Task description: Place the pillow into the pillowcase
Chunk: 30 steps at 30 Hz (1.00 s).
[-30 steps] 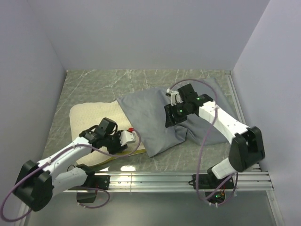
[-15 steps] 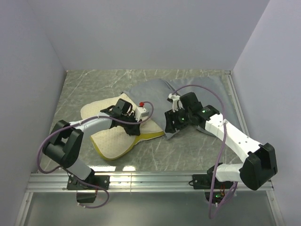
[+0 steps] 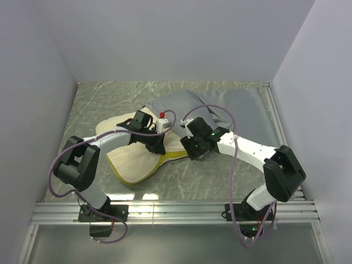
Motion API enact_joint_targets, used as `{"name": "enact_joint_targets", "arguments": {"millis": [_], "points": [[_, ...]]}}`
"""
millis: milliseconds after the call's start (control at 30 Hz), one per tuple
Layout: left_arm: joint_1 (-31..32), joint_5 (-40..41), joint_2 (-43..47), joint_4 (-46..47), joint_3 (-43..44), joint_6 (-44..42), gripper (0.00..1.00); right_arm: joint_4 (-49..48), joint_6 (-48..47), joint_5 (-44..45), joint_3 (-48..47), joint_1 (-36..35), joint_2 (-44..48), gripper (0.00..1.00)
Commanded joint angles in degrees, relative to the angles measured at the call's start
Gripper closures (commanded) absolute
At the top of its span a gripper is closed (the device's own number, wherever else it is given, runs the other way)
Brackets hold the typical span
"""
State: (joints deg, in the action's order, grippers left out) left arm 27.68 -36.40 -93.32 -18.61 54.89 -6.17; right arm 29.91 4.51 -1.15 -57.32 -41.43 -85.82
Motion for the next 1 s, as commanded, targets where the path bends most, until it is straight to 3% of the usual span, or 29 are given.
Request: {"name": "enact_joint_targets", "arguments": {"millis": [0,33,100,133,233,300,400,600,700,800,967], "points": [[-1.0,-3.8,0.9,3.0,1.7,2.7,1.0,-0.8,-0.2,6.8,-2.3,0.4,-2.4,0.43],[-2.0,-4.2,1.0,3.6,1.6,3.7,1.0,-0.8,-0.4,6.0,-2.2,0.4,-2.4,0.6],[-3.0,-6.0,0.9,4.0,1.6,4.7,1.0,-1.1,-0.9,4.3,-2.4,0.5,-1.3,0.81],[-3.9,-6.7,1.0,4.7,1.5,5.6,1.0,-1.0,-1.3,3.4,-3.0,0.5,-0.9,1.0],[-5.4,-8.9,1.6,6.2,1.4,8.3,1.0,0.6,-3.3,-6.2,-7.1,0.5,0.3,1.0],[-6.0,-11.0,2.3,8.9,1.1,9.9,1.0,1.0,-3.7,-20.4,-11.2,0.2,1.7,1.0],[-6.1,-13.5,3.9,14.5,0.8,16.6,1.0,2.3,-3.6,-31.9,-19.7,-2.9,0.5,1.0],[-7.4,-14.7,9.1,28.6,-1.2,30.2,1.0,3.8,-1.7,-43.8,-34.5,-8.6,-6.4,1.0],[-10.4,-15.3,9.9,32.8,-2.2,38.2,1.0,1.9,1.3,-51.6,-35.2,-13.0,-6.6,1.0],[-13.5,-14.8,10.6,28.5,-3.8,34.2,1.0,-3.1,5.0,-54.6,-29.8,-15.6,-3.7,1.0],[-17.0,-15.6,8.5,15.0,-4.9,24.4,1.0,-4.8,5.2,-52.0,-21.4,-12.6,0.5,1.0]]}}
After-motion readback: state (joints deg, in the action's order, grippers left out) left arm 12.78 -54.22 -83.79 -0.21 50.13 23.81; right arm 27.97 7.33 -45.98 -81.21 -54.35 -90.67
